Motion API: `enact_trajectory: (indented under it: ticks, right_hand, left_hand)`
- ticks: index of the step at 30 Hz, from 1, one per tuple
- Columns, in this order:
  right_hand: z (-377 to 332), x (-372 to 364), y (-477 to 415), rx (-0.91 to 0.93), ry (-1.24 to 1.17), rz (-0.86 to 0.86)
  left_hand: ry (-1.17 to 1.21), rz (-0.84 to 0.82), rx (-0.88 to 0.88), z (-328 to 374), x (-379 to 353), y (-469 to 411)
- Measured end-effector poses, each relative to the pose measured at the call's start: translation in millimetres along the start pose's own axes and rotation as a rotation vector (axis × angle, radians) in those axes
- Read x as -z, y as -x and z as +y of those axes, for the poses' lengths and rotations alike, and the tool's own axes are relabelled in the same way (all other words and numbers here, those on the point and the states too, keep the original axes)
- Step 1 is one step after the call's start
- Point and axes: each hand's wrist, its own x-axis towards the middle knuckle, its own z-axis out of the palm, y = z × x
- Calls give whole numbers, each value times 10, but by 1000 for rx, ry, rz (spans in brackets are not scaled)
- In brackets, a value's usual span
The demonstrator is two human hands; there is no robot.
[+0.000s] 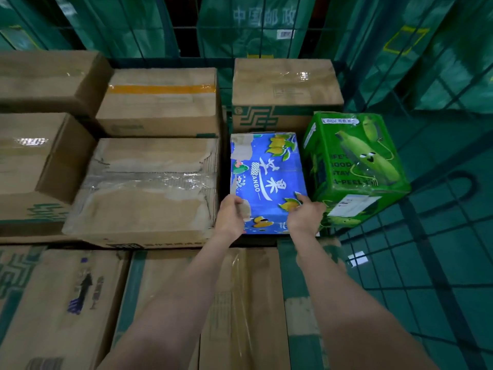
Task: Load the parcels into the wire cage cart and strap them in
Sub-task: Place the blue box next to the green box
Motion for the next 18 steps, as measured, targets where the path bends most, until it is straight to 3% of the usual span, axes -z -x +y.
enact_trajectory:
  ticks: [6, 18]
  right_hand:
    - [64, 155, 189, -97, 10, -101]
    - [149, 839, 872, 97, -197, -165]
  left_hand:
    - [-104, -107, 72, 118, 113, 114]
    - [337, 80, 121, 583, 471, 988]
